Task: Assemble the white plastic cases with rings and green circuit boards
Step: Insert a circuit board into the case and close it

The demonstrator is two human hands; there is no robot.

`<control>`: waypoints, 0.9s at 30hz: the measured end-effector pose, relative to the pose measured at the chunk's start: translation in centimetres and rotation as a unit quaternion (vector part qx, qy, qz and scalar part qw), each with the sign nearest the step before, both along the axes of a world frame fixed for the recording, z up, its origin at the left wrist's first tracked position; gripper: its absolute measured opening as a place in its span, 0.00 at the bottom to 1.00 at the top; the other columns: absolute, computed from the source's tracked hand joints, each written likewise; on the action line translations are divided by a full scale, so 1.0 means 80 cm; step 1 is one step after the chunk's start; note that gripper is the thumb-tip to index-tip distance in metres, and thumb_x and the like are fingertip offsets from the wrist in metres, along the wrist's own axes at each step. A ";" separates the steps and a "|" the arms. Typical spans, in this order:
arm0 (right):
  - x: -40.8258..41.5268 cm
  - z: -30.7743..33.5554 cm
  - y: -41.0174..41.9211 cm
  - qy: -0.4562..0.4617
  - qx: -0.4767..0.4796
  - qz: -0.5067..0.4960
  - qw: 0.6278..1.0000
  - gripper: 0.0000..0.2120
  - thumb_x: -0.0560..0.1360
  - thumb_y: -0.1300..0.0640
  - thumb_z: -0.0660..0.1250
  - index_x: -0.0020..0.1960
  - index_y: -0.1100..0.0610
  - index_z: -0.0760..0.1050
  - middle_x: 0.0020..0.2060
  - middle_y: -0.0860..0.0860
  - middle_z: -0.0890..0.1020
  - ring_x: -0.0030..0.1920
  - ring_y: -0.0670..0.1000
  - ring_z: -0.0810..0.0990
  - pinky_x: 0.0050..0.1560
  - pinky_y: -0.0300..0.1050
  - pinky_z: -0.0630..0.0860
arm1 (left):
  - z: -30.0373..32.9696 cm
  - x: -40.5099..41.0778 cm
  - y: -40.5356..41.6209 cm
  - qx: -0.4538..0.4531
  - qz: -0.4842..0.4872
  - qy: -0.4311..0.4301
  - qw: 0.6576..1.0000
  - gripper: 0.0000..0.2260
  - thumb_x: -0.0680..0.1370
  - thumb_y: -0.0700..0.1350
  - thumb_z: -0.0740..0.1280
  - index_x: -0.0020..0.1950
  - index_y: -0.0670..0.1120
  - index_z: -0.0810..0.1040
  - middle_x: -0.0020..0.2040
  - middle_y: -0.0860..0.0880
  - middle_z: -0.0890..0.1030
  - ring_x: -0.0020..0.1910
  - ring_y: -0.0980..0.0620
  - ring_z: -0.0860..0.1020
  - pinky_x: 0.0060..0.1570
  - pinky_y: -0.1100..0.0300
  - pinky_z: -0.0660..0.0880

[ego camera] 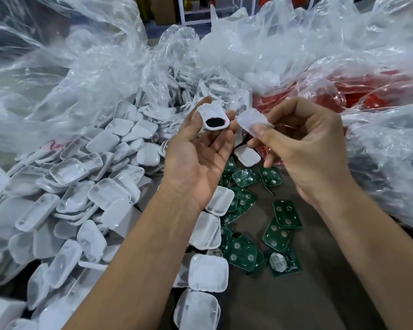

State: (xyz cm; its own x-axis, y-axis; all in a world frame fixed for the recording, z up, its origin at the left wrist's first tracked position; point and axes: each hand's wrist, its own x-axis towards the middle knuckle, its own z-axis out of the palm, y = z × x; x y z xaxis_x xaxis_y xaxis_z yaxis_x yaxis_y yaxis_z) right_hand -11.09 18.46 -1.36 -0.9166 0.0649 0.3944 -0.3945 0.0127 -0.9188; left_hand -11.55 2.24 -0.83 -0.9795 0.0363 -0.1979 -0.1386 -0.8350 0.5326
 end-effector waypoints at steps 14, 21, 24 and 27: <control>0.007 0.003 -0.001 0.272 0.253 -0.249 0.894 0.02 0.78 0.63 0.75 0.49 0.62 0.86 0.47 0.53 0.87 0.47 0.48 0.86 0.46 0.39 0.82 | -0.007 0.011 0.026 -0.055 -0.101 0.076 0.990 0.12 0.84 0.36 0.60 0.66 0.44 0.76 0.43 0.46 0.86 0.44 0.47 0.85 0.54 0.53 0.84; 0.006 0.002 -0.007 0.269 0.294 -0.244 0.884 0.02 0.77 0.64 0.75 0.48 0.62 0.87 0.47 0.53 0.88 0.49 0.51 0.86 0.50 0.48 0.83 | -0.008 0.012 0.029 -0.037 -0.094 0.088 0.991 0.14 0.83 0.36 0.63 0.68 0.44 0.76 0.44 0.45 0.84 0.46 0.47 0.85 0.52 0.54 0.84; 0.006 0.004 -0.007 0.264 0.302 -0.234 0.886 0.04 0.77 0.65 0.74 0.50 0.62 0.87 0.47 0.53 0.88 0.49 0.50 0.86 0.53 0.45 0.82 | -0.009 0.011 0.029 -0.030 -0.089 0.091 0.991 0.15 0.82 0.36 0.63 0.69 0.44 0.75 0.46 0.45 0.85 0.46 0.48 0.85 0.55 0.53 0.83; 0.007 0.004 -0.007 0.267 0.310 -0.220 0.886 0.05 0.78 0.66 0.72 0.51 0.63 0.87 0.48 0.53 0.88 0.50 0.50 0.86 0.55 0.44 0.82 | -0.009 0.010 0.027 -0.019 -0.084 0.092 0.992 0.15 0.82 0.36 0.64 0.68 0.45 0.76 0.49 0.43 0.84 0.46 0.48 0.85 0.57 0.53 0.82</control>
State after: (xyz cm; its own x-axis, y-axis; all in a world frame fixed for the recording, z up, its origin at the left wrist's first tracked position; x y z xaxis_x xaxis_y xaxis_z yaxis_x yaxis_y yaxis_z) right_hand -10.54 17.86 -1.05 -0.5289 -0.0100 0.8486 -0.6016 0.7097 -0.3666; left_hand -10.74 4.44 -1.59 -0.9798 0.1989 -0.0216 -0.1728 -0.7866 0.5928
